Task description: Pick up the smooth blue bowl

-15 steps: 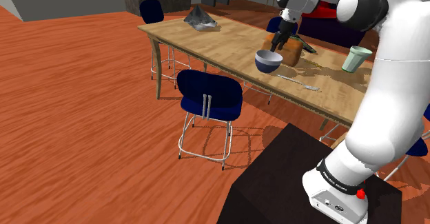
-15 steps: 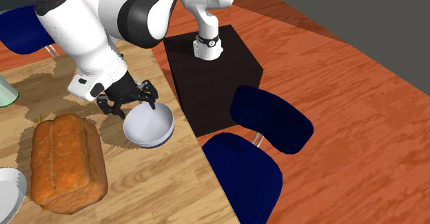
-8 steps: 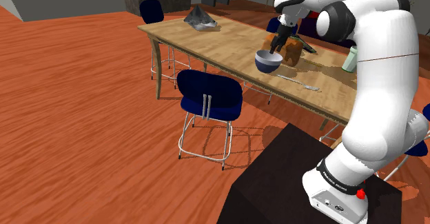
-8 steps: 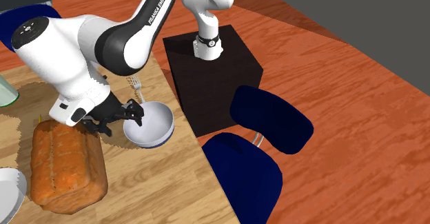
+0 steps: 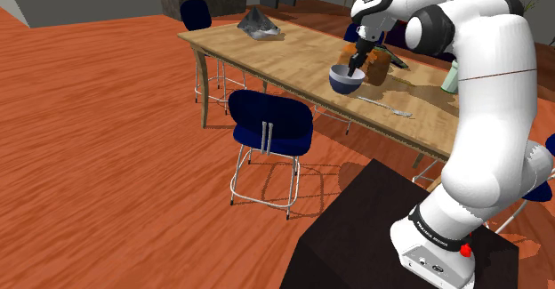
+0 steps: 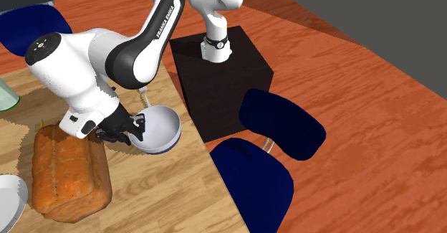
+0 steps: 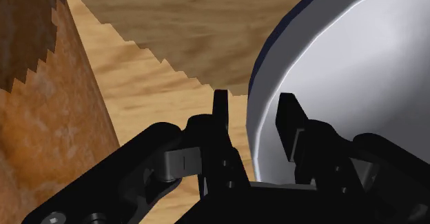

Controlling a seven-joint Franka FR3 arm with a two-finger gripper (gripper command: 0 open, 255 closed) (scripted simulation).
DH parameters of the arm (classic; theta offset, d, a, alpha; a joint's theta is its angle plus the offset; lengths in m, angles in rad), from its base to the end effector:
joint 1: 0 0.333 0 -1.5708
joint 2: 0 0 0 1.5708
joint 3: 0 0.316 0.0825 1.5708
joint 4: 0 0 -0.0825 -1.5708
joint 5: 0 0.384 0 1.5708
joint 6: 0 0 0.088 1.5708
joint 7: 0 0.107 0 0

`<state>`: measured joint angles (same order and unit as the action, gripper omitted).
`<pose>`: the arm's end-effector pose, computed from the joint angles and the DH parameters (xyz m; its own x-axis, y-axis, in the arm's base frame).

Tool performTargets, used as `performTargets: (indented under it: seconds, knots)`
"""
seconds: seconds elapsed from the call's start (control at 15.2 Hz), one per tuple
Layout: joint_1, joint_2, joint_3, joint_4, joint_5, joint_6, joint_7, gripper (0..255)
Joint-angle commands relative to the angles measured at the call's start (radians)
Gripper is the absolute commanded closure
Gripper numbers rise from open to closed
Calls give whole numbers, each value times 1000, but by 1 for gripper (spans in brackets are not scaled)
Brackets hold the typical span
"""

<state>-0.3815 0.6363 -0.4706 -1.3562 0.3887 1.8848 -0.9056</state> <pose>0.5418 -0.4681 0.3746 0.9989 -0.0017 0.0466 0.0024 -0.9961 -0.0885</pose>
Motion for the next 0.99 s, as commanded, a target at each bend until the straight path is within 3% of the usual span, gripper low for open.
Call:
performTargets:
  seconds: [0.0,0.46,0.92]
  knots:
    - [0,1,0,0,0,1,0,255]
    - [1,-1,0,-4,0,3,0,255]
    - [-4,-22,-8,58,-14,-77,16,255]
